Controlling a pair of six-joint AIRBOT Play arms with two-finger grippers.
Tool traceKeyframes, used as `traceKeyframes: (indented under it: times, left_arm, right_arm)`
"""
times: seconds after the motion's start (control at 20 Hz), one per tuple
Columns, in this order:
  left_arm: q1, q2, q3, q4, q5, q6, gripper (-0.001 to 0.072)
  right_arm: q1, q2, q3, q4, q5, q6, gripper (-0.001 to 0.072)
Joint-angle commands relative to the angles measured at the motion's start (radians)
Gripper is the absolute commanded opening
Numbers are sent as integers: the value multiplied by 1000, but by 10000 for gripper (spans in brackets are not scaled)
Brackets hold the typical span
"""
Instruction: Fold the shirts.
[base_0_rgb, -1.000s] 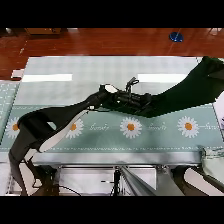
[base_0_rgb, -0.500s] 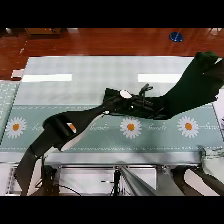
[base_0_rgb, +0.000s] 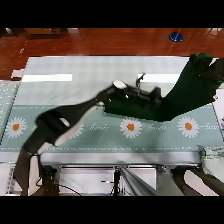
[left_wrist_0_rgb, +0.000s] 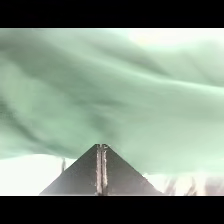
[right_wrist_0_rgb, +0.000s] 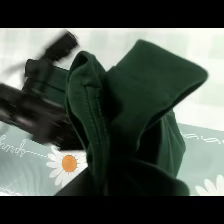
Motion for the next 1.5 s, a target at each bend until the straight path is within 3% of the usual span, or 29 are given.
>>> traceKeyframes:
  times: [0.0, 0.2, 0.6, 0.8, 1.0, 1.05, 1.15, 1.2, 1.3, 1.45]
  left_arm:
    - [172, 172, 3, 170, -179, 36, 21]
    - [407, 434, 3, 311, -315, 36, 21]
    - [836, 828, 3, 317, -468, 56, 22]
    - [961, 916, 2, 322, -551, 64, 22]
    - [976, 939, 2, 322, -583, 64, 22]
    - [973, 939, 1, 322, -583, 66, 22]
    - [973, 937, -1, 322, -583, 66, 22]
    - [973, 934, -1, 323, -583, 66, 22]
    - [973, 933, -13, 327, -583, 67, 22]
    - [973, 933, -43, 399, -582, 67, 23]
  right_arm:
    - [2, 0, 0, -23, -18, 11, 42]
    - [47, -5, 0, -77, -74, 50, 42]
    - [419, -166, -2, -222, -287, 263, 42]
    - [627, -322, -2, -247, -423, 363, 42]
    - [808, -504, -2, -243, -595, 444, 44]
    - [849, -548, -2, -219, -654, 457, 101]
    - [906, -610, -2, -108, -753, 453, 476]
    - [922, -622, -2, -77, -783, 454, 516]
    - [916, -605, -1, -92, -768, 451, 516]
    - [829, -495, -1, -223, -565, 393, 516]
